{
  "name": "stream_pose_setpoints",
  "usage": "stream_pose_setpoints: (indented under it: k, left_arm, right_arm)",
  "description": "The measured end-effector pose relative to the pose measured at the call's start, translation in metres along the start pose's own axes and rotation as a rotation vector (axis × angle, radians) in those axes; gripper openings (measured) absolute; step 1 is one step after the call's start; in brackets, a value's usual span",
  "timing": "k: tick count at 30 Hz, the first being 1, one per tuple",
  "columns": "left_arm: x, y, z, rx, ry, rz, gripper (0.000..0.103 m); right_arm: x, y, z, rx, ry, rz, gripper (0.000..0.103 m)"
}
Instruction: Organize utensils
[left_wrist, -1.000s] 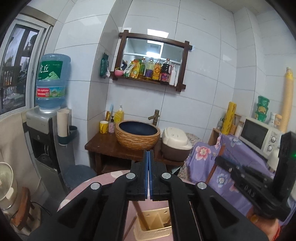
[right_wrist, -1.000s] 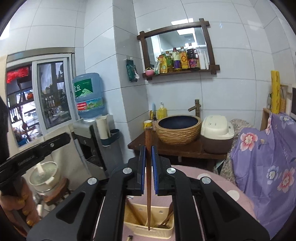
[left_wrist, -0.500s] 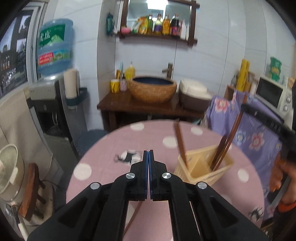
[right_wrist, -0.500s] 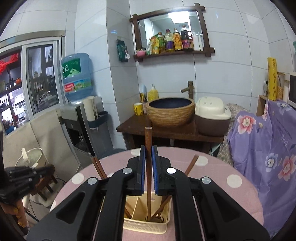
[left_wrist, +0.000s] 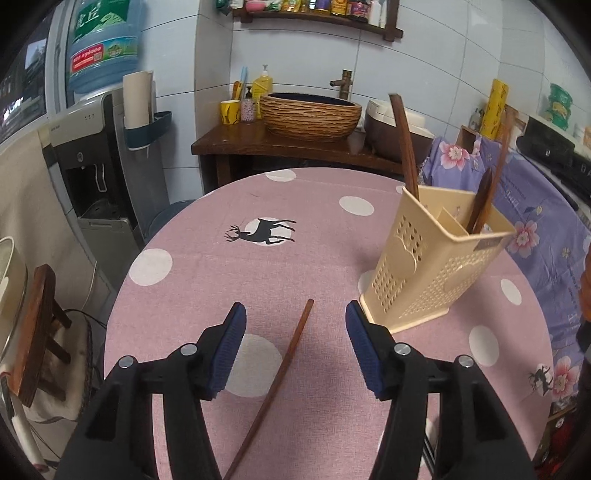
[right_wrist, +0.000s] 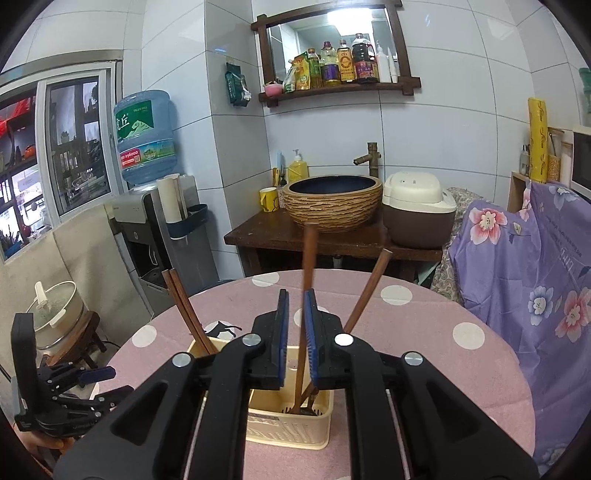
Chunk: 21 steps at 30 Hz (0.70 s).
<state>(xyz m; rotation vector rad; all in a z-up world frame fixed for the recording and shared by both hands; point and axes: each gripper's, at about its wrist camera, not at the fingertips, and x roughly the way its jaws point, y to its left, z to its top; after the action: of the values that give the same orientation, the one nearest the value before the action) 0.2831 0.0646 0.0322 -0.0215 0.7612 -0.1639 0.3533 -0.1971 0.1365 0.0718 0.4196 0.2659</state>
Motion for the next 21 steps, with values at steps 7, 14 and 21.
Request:
stream_pose_setpoints:
  k: [7, 14, 21]
  left_arm:
    - [0.041, -0.007, -0.009, 0.116, 0.1, 0.019, 0.057]
    - [0.101, -0.016, -0.017, 0.249, 0.211, 0.064, 0.035]
    - [0.114, -0.016, -0.015, 0.242, 0.219, 0.019, 0.015]
  right_arm:
    - [-0.047, 0.0, -0.022, -0.035, -0.07, -0.037, 0.059]
    - [-0.075, -0.002, -0.083, -0.032, -0.002, 0.009, 0.059]
    - [-0.087, -0.019, -0.127, 0.037, 0.068, 0.026, 0.059]
